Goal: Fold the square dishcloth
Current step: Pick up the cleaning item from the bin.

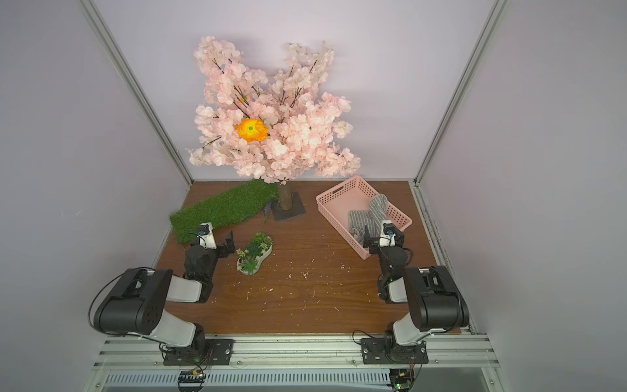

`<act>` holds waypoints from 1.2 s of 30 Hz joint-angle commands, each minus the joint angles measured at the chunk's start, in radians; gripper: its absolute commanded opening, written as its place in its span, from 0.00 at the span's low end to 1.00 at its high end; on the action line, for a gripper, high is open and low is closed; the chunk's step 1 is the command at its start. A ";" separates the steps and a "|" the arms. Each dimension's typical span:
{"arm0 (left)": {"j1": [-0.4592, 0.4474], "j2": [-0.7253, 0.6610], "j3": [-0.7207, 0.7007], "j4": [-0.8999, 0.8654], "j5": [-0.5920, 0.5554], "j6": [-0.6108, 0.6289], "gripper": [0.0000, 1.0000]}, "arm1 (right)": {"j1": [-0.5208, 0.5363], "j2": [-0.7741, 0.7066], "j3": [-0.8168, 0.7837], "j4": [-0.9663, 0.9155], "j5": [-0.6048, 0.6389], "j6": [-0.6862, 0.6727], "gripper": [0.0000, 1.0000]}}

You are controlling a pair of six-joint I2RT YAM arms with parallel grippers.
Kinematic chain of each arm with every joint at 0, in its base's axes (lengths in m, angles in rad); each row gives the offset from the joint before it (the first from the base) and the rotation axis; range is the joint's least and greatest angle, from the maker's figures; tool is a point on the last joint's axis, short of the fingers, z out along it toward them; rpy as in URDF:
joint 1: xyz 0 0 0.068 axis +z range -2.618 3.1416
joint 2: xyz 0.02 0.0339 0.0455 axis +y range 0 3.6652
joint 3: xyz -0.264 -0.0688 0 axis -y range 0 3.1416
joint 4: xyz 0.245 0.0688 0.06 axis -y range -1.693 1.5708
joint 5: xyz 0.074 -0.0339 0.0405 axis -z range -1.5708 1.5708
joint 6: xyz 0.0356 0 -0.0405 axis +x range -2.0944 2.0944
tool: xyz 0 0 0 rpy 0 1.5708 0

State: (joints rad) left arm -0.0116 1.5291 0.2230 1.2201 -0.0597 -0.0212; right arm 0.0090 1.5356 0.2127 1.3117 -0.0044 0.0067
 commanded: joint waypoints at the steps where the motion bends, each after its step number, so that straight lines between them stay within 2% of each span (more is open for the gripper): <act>1: 0.007 -0.002 -0.002 0.023 0.004 -0.001 1.00 | 0.003 0.004 0.007 -0.002 -0.003 -0.009 0.99; 26: 0.007 -0.002 -0.002 0.023 0.004 -0.001 1.00 | 0.004 -0.002 0.010 -0.010 -0.005 -0.006 0.99; 32: 0.007 -0.006 -0.002 0.023 0.003 -0.002 1.00 | 0.003 -0.135 0.025 -0.144 0.092 0.024 0.99; 36: 0.007 -0.055 -0.015 0.018 -0.026 -0.015 1.00 | 0.003 -0.247 0.054 -0.285 0.174 0.059 0.99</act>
State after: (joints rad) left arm -0.0116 1.5162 0.2203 1.2175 -0.0658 -0.0246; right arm 0.0090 1.3506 0.2344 1.1545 0.0883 0.0299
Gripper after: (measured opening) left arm 0.998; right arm 0.992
